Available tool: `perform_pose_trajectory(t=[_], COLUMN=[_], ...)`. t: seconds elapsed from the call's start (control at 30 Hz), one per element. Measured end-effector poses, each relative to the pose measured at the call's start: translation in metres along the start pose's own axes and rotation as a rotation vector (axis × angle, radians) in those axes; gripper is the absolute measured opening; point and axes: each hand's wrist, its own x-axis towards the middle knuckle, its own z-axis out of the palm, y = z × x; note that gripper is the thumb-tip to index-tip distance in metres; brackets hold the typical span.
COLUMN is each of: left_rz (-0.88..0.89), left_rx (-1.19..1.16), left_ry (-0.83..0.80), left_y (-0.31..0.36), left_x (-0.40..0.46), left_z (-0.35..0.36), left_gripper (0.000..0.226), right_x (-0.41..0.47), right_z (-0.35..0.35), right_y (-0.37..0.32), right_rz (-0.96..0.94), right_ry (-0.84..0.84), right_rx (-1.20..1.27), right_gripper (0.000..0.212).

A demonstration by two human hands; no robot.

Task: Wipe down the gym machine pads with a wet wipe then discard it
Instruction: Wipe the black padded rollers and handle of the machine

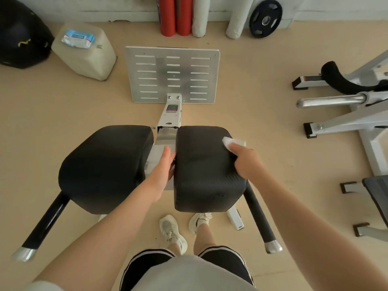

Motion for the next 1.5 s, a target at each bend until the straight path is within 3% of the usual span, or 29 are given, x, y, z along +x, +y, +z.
perform_pose_trajectory(t=[0.17,0.33,0.43,0.67,0.8,0.9,1.0,1.17,1.37,1.5], left_rz=[0.048,0.13,0.13,0.091,0.11,0.175,0.207,0.216,0.205,0.198], left_rx=[-0.042,-0.209,-0.246,-0.014,-0.015,-0.036,-0.072,-0.183,-0.139,-0.117], left_ry=[-0.01,-0.096,-0.114,-0.08,-0.072,-0.081,-0.064,-0.016,0.101,0.17], left_y=[-0.006,-0.008,-0.015,-0.025,-0.025,-0.023,-0.027,-0.042,-0.055,-0.059], left_x=[-0.001,-0.01,-0.009,-0.015,-0.015,-0.017,-0.017,-0.016,-0.018,-0.02], left_z=[-0.003,-0.009,-0.013,-0.005,-0.003,0.002,0.001,0.002,0.022,0.027], left_gripper=[0.085,0.076,0.076,0.084,0.073,0.066,0.068,0.076,0.094,0.095], right_x=[-0.017,-0.035,-0.038,-0.033,-0.034,-0.037,-0.043,-0.042,-0.034,-0.03], right_z=[0.027,0.096,0.113,0.067,0.068,0.103,0.149,0.155,0.122,0.129], right_y=[-0.02,-0.074,-0.079,0.007,0.021,-0.01,-0.043,-0.039,0.065,0.06], right_rz=[-0.062,-0.42,-0.523,-0.198,-0.092,-0.27,-0.504,-0.667,-0.316,-0.365], right_ry=[0.186,0.294,0.325,0.506,0.618,0.631,0.585,0.612,0.811,0.81], right_rx=[0.012,-0.085,-0.156,0.019,0.079,0.035,-0.01,-0.067,0.052,0.101], right_gripper=[0.067,0.045,0.046,0.064,0.063,0.067,0.052,0.051,0.074,0.078])
